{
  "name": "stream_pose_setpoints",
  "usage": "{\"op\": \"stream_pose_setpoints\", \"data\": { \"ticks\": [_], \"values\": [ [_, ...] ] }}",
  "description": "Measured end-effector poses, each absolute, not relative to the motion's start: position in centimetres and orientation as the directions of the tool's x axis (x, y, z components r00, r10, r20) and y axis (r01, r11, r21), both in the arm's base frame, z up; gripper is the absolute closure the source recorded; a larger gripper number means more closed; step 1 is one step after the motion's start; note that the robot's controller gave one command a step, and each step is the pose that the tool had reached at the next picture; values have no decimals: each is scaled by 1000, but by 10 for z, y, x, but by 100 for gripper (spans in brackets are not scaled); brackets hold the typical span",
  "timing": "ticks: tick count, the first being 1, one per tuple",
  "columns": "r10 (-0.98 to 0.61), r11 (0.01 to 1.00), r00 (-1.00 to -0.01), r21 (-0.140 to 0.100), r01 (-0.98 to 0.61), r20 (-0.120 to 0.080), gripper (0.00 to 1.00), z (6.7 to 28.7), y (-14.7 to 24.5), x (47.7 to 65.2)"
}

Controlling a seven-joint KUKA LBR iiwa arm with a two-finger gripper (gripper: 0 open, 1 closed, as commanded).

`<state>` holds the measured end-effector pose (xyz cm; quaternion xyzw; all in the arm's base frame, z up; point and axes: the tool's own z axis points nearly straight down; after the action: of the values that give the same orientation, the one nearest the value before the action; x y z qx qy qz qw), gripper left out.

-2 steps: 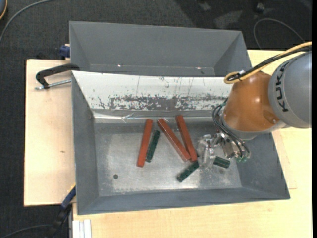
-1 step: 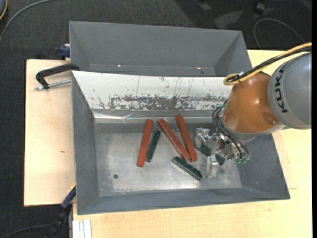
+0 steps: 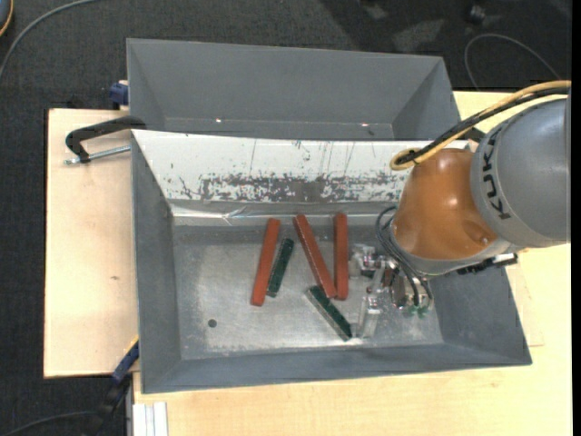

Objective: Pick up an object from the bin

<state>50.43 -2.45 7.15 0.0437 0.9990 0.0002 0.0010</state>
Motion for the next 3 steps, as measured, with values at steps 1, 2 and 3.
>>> {"op": "stream_pose_setpoints", "data": {
  "ticks": [1,2,3],
  "values": [
    [264,964,-964,3,264,-5,0,71,23,529],
    [209,978,-978,5,209,-8,0,72,98,539],
    [108,994,-994,6,108,-8,0,72,177,569]
  ]
}}
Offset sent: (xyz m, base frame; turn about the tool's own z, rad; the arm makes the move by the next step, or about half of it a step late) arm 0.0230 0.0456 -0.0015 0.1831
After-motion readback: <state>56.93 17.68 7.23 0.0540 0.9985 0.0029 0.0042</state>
